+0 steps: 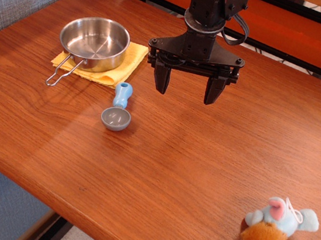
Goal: Move the stuffed animal closer to the silver bowl and blue scoop.
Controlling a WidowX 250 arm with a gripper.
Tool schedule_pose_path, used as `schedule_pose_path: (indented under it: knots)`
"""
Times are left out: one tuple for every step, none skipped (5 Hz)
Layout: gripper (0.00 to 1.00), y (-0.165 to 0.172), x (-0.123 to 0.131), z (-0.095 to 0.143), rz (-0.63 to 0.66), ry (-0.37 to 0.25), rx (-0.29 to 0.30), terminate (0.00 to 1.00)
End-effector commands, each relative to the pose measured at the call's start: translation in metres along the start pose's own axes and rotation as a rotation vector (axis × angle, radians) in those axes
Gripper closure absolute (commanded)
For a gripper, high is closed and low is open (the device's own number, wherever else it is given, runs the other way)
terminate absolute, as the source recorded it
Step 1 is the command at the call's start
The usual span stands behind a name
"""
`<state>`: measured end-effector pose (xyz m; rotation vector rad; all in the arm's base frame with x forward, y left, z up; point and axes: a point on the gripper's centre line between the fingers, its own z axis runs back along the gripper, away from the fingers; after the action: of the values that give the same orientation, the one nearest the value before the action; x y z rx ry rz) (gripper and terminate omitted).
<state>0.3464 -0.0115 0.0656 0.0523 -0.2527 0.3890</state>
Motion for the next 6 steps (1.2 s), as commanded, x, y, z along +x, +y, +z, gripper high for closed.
schedule_pose_path:
  knots:
    - [0.00, 0.000, 0.000, 0.000, 0.000, 0.000, 0.000, 0.00]
    - [0.00, 0.002, -0.011, 0.005, -0.011, -0.004, 0.009, 0.00]
    - [0.00, -0.006, -0.029, 0.016, -0.049, -0.022, -0.001, 0.00]
    - [0.00, -0.007, -0.049, 0.027, -0.046, -0.037, 0.000, 0.00]
    - [0.00, -0.016, -0.072, 0.038, -0.080, -0.038, -0.072, 0.00]
    - [0.00, -0.034, -0.090, 0.049, -0.138, -0.055, -0.114, 0.00]
